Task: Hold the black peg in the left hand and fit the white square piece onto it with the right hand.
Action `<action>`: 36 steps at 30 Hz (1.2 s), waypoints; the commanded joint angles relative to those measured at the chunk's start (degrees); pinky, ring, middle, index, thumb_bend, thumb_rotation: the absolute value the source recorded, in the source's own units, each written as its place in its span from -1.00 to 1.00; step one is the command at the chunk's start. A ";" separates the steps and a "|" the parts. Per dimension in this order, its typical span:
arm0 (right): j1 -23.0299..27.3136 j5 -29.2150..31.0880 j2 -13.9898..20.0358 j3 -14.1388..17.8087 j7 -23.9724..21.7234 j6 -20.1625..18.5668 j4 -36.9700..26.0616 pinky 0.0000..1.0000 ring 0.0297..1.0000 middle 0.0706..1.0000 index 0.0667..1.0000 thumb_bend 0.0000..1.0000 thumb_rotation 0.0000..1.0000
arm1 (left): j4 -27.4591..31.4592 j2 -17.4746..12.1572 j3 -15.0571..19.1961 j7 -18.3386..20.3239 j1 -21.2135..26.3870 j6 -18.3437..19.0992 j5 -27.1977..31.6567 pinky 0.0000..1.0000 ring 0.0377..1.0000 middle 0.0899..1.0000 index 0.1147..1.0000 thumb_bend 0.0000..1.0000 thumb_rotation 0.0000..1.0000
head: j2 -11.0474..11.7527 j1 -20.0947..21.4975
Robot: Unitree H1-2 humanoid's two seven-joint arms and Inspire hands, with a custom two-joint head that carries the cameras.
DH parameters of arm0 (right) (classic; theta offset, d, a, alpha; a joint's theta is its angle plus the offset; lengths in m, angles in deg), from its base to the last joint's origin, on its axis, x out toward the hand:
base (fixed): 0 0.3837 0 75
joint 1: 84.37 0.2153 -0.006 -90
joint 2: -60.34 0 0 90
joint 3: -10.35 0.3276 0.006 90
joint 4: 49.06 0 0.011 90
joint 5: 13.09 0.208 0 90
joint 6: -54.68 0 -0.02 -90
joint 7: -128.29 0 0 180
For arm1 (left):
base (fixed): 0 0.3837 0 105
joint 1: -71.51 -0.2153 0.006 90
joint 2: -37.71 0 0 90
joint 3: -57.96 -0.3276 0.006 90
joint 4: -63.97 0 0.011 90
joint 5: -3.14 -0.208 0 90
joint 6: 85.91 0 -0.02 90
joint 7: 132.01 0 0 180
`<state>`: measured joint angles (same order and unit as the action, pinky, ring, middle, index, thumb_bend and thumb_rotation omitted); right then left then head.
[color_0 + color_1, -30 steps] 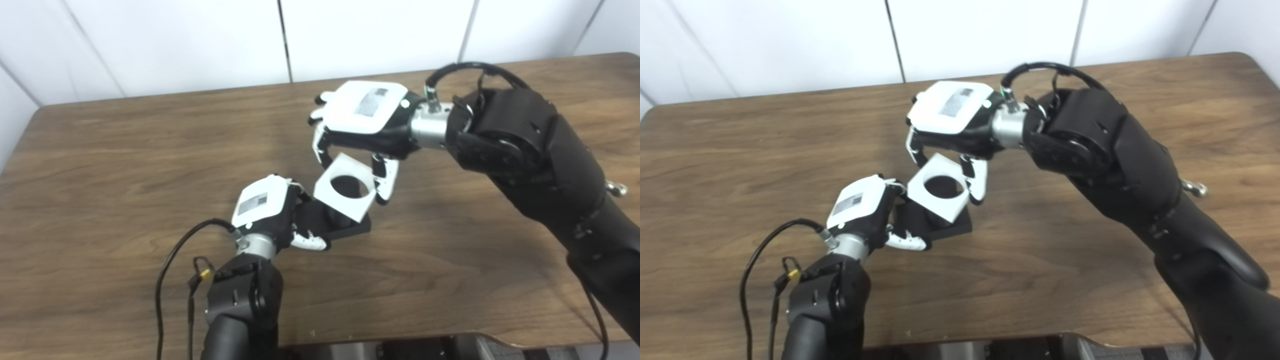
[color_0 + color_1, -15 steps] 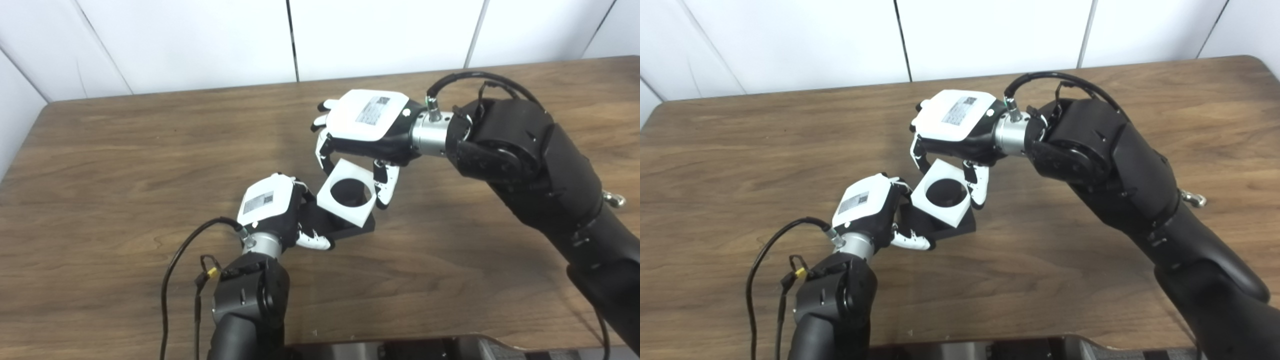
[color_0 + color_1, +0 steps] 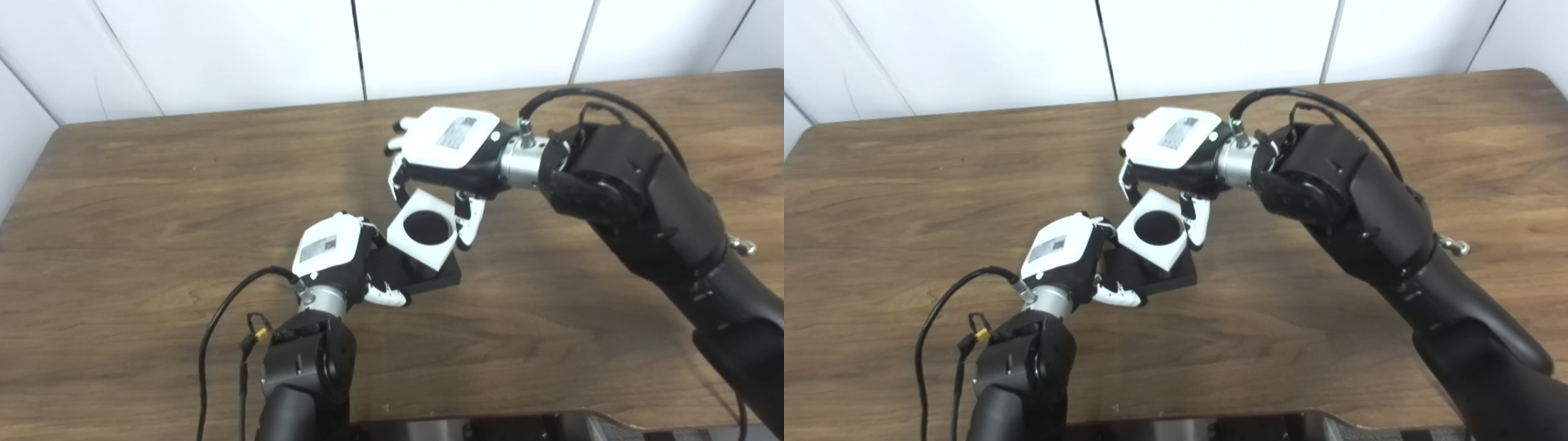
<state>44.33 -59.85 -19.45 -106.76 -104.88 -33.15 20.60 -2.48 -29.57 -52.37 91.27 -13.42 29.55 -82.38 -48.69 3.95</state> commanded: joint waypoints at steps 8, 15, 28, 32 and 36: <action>1.73 -0.89 -0.66 0.38 1.34 1.34 0.67 1.00 0.82 0.47 -0.11 0.05 -0.74 | -1.46 0.54 -0.79 2.10 -1.28 -1.16 -0.17 1.00 1.00 0.81 -0.16 0.02 -0.88 | -0.16 0.19; 0.98 -1.27 -0.41 0.08 1.25 2.31 0.76 1.00 0.82 0.46 -0.11 0.05 -0.73 | -1.56 0.87 -0.87 1.65 -1.29 -1.09 -0.25 1.00 1.00 0.80 -0.16 0.02 -0.88 | -0.31 0.54; 0.49 -3.37 -0.31 -1.70 -2.45 0.95 1.34 1.00 0.84 0.54 0.35 0.97 -0.47 | -1.39 1.42 -0.94 2.64 -1.03 -1.13 -1.11 1.00 1.00 0.80 -0.16 0.02 -0.87 | -0.57 0.51; 0.62 -3.52 -0.29 -1.59 -3.52 0.53 1.46 1.00 0.87 0.61 0.49 1.00 -0.33 | -1.50 1.47 -1.00 2.66 -1.01 -1.26 -1.36 1.00 1.00 0.79 -0.15 0.02 -0.87 | -0.56 0.47; 1.10 -4.10 -0.33 -1.73 -4.51 0.40 1.61 1.00 0.91 0.68 0.60 1.00 -0.22 | -1.55 1.37 -0.81 2.84 -0.91 -1.15 -1.17 1.00 1.00 0.79 -0.15 0.02 -0.87 | -0.44 0.65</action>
<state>42.65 -63.73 -19.83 -109.22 -109.25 -32.43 22.67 -2.49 -28.63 -52.55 91.59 -13.59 29.52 -83.32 -49.13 4.57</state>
